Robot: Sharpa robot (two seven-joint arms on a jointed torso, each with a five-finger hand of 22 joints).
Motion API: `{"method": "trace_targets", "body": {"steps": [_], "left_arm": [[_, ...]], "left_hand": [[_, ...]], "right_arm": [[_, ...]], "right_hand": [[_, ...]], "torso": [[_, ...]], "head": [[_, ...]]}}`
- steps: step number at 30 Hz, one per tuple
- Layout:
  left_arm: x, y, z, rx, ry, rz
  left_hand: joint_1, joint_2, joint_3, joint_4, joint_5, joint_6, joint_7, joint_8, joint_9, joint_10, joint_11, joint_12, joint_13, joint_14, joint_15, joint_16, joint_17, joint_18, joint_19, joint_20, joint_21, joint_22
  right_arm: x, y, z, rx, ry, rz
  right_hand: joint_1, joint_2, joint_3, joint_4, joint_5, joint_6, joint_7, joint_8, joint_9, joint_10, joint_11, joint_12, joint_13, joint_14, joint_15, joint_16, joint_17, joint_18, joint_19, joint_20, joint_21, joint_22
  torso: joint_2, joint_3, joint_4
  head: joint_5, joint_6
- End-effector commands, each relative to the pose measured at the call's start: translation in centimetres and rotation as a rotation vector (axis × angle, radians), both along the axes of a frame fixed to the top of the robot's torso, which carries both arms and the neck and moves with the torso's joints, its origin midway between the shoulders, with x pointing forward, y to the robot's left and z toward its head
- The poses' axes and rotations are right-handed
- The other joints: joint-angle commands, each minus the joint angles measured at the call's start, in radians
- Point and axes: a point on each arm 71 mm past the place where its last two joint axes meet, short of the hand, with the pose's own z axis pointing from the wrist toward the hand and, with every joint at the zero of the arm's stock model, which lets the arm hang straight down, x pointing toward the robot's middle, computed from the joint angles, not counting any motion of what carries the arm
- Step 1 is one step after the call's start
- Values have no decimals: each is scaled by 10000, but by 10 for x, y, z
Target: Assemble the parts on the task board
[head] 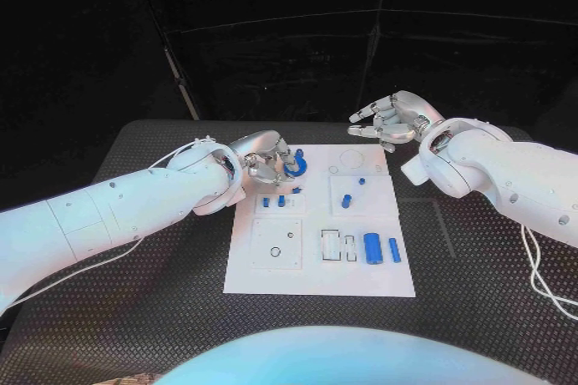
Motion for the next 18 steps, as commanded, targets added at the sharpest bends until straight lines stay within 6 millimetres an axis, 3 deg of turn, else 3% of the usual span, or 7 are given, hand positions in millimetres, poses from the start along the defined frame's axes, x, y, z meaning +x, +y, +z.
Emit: {"method": "trace_targets", "body": {"steps": [1, 18], "left_arm": [[0, -7, -4, 1087, 327, -673], [15, -34, -9, 2541, 102, -877]], "left_hand": [[-36, 19, -153, -13, 10, 66, -42, 38, -5, 64, -42, 132, 48, -65, 12, 13, 49, 149, -64, -23, -50, 19], [-66, 66, -768, 22, 10, 146, -68, 33, -40, 74, -114, 516, 215, -10, -38, 220, 273, 127, 4, -59, 7, 105]], "right_arm": [[0, 1, 1, 35, -4, 73], [0, 4, 1, 53, 0, 110]], "right_hand": [[-48, 52, -59, 16, -55, 45, -20, 23, -4, 25, -32, 55, -11, 534, -55, -29, 327, 101, 4, -32, -69, -2], [-48, 52, -59, 16, -55, 45, -20, 23, -4, 25, -32, 55, -11, 534, -55, -29, 327, 101, 4, -32, -69, -2]], "torso": [[8, 2, -7], [6, 1, 3]], "head": [[-28, 1], [-53, 18]]}}
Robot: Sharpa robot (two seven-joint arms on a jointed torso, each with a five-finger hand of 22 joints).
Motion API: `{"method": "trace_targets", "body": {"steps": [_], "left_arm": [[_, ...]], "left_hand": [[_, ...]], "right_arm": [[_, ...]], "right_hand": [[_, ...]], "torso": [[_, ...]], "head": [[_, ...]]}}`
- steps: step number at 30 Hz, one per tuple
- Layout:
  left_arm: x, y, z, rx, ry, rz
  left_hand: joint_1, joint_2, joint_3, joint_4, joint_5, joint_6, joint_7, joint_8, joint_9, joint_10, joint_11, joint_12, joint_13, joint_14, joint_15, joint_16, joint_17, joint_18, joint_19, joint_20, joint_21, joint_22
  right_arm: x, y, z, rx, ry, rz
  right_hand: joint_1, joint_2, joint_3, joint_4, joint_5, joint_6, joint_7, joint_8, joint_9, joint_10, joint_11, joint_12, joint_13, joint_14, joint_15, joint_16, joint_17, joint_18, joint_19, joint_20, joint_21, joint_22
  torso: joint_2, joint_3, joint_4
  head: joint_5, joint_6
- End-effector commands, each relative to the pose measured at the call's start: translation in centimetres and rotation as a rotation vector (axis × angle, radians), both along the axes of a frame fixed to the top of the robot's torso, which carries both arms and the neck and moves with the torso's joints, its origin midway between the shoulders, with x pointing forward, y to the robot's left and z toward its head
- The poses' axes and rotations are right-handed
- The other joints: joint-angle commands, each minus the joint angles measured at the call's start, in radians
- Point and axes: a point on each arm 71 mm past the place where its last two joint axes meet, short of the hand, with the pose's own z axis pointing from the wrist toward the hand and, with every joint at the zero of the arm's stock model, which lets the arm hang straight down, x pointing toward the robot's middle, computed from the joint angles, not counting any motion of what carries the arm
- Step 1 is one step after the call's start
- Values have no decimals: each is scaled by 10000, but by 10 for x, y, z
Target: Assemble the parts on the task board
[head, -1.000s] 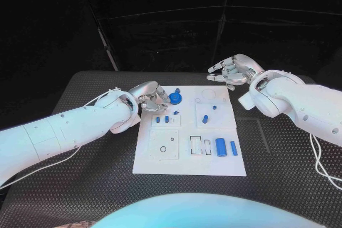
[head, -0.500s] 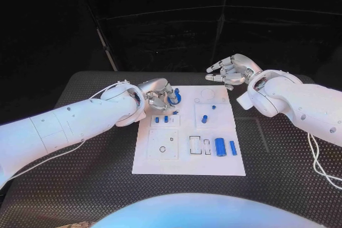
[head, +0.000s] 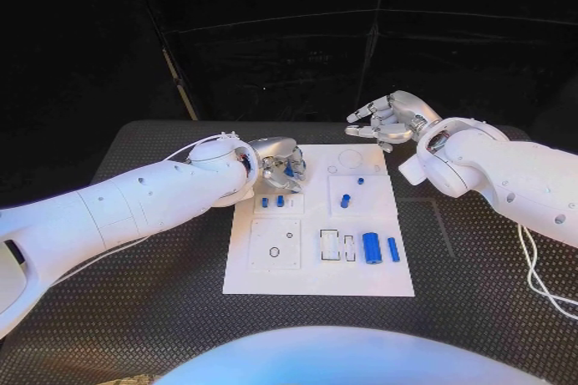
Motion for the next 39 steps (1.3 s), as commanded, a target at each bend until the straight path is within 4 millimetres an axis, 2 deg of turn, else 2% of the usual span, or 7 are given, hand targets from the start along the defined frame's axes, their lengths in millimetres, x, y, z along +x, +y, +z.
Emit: {"method": "trace_targets", "body": {"steps": [1, 13, 17, 30, 39], "left_arm": [[2, -3, -2, 604, -61, -59], [5, -7, -5, 1309, 39, -59], [6, -7, -7, 1486, 104, -56], [7, -7, -11, 1806, 268, -12], [7, -10, -14, 1868, 241, -53]], "left_hand": [[-23, 109, -92, 11, 10, 75, 3, 32, -17, 15, -57, 58, 24, -5, -38, 41, 46, 125, 9, -60, 13, 28], [80, 179, -233, -22, 11, 104, -12, 30, -31, -8, -77, 208, 94, 109, -55, 200, 304, 88, 137, -78, 190, 155], [175, 249, -308, -59, 12, 104, -23, 16, -48, 70, -113, 396, 187, 277, -81, 411, 727, 64, 228, -99, 326, 255], [234, 285, -381, -80, 12, 97, -5, -2, -65, 18, -124, 507, 249, 300, -91, 487, 815, 54, 257, -112, 365, 298], [409, 412, -383, -143, 11, 86, 62, -33, -92, -63, -126, 634, 319, 284, -101, 533, 822, 40, 299, -130, 431, 367]], "right_arm": [[0, 2, 1, 41, -9, 82], [0, 3, 1, 45, -2, 98], [0, 3, 1, 48, 0, 106], [0, 3, 1, 47, 3, 107], [0, 3, 1, 49, 2, 111]], "right_hand": [[-48, 52, -59, 16, -55, 45, -20, 23, -5, 25, -32, 55, -12, 534, -55, -29, 329, 101, 4, -32, -69, -2], [-48, 52, -59, 16, -55, 45, -20, 23, -5, 25, -32, 55, -12, 534, -55, -29, 329, 101, 4, -32, -69, -2], [-48, 52, -59, 16, -55, 45, -20, 23, -5, 25, -32, 55, -12, 534, -55, -29, 329, 101, 4, -32, -69, -2], [-48, 52, -59, 16, -55, 45, -20, 23, -5, 25, -32, 55, -12, 534, -55, -29, 329, 101, 4, -32, -69, -2], [-48, 52, -59, 16, -55, 45, -20, 23, -5, 25, -32, 55, -12, 534, -55, -29, 329, 101, 4, -32, -69, -2]], "torso": [[4, 1, 5], [-2, 5, 9], [-11, 3, 9], [-6, 3, 8], [-9, 10, 12]], "head": [[-8, 8], [-17, -21], [-23, -36], [-34, -38], [-35, -27]]}}
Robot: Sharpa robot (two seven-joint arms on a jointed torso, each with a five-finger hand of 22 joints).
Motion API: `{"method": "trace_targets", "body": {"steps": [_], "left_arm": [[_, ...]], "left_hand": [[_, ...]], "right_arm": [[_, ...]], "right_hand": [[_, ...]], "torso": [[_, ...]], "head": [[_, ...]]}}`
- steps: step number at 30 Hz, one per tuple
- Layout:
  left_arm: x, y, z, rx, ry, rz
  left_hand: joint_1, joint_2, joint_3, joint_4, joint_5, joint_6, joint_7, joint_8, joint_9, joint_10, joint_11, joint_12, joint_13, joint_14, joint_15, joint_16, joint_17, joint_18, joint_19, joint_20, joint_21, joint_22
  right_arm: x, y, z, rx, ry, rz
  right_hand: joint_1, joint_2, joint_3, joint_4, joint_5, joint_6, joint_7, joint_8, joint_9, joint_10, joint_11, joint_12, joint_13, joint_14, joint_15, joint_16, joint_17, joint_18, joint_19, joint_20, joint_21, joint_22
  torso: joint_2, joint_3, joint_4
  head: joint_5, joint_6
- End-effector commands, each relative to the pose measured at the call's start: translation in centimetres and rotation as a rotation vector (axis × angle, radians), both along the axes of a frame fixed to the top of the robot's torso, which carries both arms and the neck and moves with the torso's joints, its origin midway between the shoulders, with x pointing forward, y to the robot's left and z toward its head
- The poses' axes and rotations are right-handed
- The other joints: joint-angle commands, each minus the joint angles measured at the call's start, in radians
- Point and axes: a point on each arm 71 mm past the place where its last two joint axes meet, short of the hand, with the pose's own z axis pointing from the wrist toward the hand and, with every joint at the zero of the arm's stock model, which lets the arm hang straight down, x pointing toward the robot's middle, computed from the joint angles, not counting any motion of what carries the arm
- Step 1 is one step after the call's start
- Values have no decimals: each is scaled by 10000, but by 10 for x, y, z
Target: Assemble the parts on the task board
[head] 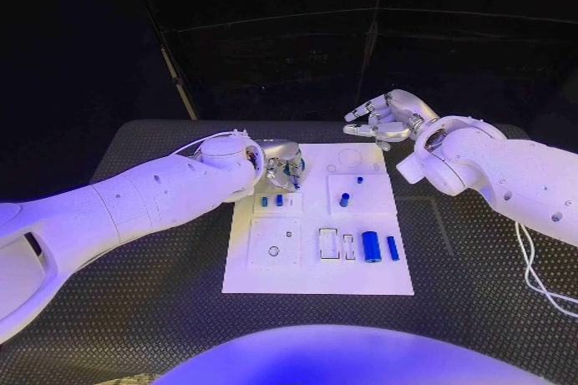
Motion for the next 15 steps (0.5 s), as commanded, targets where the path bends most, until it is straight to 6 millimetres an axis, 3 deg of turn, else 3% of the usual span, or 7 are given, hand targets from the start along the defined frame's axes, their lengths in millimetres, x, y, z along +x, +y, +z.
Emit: {"method": "trace_targets", "body": {"steps": [1, 15], "left_arm": [[-2, -1, -6, 291, 141, -39], [-8, -13, -4, 694, -609, -614]], "left_hand": [[60, 55, -33, -32, 11, 4, 70, -41, -17, -81, -9, 46, 15, 59, -26, 58, -7, 41, 68, 27, 41, 11], [-58, -231, -372, 27, 11, -444, 168, -345, -167, -741, 157, -58, -38, -158, 109, -42, -383, 59, -85, 118, -232, -92]], "right_arm": [[0, 1, 1, 39, -12, 79], [0, 1, 1, 34, -3, 83]], "right_hand": [[-48, 52, -59, 16, -55, 45, -20, 23, -5, 25, -32, 55, -12, 534, -55, -29, 331, 101, 4, -32, -69, -2], [-42, 62, -63, 13, -56, 46, -23, 34, -6, 31, -34, 62, -10, 538, -57, -27, 339, 101, 8, -35, -70, -2]], "torso": [[1, 5, 1], [-11, 3, 11]], "head": [[6, 4], [1, 24]]}}
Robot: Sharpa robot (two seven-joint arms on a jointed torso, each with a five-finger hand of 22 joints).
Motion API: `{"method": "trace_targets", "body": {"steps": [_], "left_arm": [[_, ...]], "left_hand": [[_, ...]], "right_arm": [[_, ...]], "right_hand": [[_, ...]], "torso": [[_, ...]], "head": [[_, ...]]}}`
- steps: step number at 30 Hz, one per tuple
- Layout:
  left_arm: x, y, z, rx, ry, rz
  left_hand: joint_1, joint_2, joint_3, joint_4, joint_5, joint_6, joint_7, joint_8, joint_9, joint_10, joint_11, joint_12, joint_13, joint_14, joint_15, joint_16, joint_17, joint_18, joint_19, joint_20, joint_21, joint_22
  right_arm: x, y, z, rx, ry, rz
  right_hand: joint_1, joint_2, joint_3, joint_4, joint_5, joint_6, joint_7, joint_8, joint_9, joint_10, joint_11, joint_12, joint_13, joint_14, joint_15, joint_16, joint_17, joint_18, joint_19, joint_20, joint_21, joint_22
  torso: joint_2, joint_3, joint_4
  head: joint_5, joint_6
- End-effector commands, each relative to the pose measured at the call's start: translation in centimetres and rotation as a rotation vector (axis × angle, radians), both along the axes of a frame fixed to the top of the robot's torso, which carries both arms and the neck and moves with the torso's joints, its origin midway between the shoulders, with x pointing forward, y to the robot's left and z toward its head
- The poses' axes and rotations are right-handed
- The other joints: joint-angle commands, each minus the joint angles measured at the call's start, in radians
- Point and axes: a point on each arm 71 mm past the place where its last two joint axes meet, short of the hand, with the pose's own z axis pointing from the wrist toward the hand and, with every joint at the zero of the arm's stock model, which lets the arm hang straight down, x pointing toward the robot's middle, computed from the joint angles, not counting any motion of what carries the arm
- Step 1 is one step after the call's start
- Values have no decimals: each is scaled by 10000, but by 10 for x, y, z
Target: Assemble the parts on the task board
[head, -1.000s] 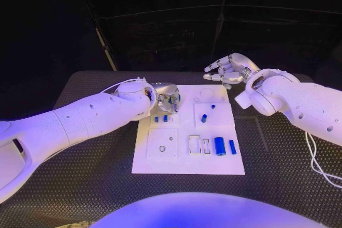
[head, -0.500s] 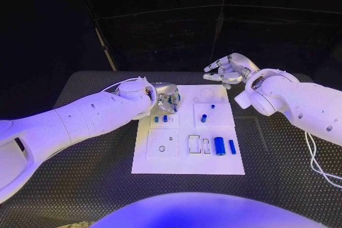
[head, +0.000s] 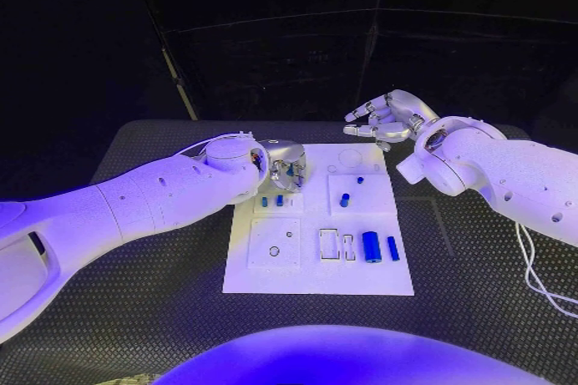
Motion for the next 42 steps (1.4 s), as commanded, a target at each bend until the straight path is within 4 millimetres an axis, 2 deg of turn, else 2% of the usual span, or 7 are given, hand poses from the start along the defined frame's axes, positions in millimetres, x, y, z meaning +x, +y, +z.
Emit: {"method": "trace_targets", "body": {"steps": [1, 13, 22, 36, 42], "left_arm": [[-4, -4, -5, 564, -338, -302], [-9, -9, -7, 1885, -1047, -387], [-9, -5, -9, 2515, -1084, -45], [-13, -6, -8, 2668, -975, -122], [-14, -7, -9, 2681, -910, -247]], "left_hand": [[-14, -101, -89, 12, 10, -124, 18, -52, -20, -83, 20, 13, -14, -77, 21, -49, -64, 62, -41, 74, -57, -19], [30, -8, -104, 59, 12, -92, 26, -55, -21, -153, 34, 65, -9, -73, 37, -43, -73, 55, 17, 99, 13, 37], [11, -35, -142, 91, 10, -101, 16, -70, -27, -181, 37, 87, -10, -64, 36, -46, -102, 65, 31, 105, -5, 29], [-65, -113, -270, 192, 10, -170, 21, -127, -46, -312, 44, 109, -19, -80, 44, -72, -180, 75, 35, 119, -65, 3], [57, -17, -226, 213, 9, -106, -40, -114, -34, -153, -47, 242, 12, -49, -25, -60, -164, 78, 108, 93, 7, 56]], "right_arm": [[0, 1, 1, 36, -7, 82], [0, 0, 1, 24, 8, 74], [0, 0, 1, 16, 13, 60], [0, 0, 1, 18, 14, 64], [0, 0, 1, 20, 15, 69]], "right_hand": [[-42, 62, -63, 13, -56, 46, -23, 34, -6, 31, -34, 62, -10, 538, -57, -27, 340, 100, 8, -35, -30, -2], [-42, 62, -63, 13, -56, 46, -23, 34, -6, 31, -34, 62, -10, 538, -57, -27, 340, 100, 8, -35, -30, -2], [-42, 62, -63, 13, -56, 46, -23, 34, -6, 31, -34, 62, -10, 538, -57, -27, 340, 100, 8, -35, -30, -2], [-41, 66, -66, 13, -58, 49, -24, 41, -6, 49, -35, 80, 11, 541, -59, -23, 352, 98, 17, -36, -25, 10], [-41, 66, -66, 13, -58, 49, -24, 41, -6, 49, -35, 80, 11, 541, -59, -23, 352, 98, 17, -36, -25, 10]], "torso": [[-10, 1, 7], [1, -1, -1], [1, -5, 6], [-1, -6, 6], [9, 0, 0]], "head": [[-4, 21], [-5, 38], [-24, 53], [-16, 36], [-10, 31]]}}
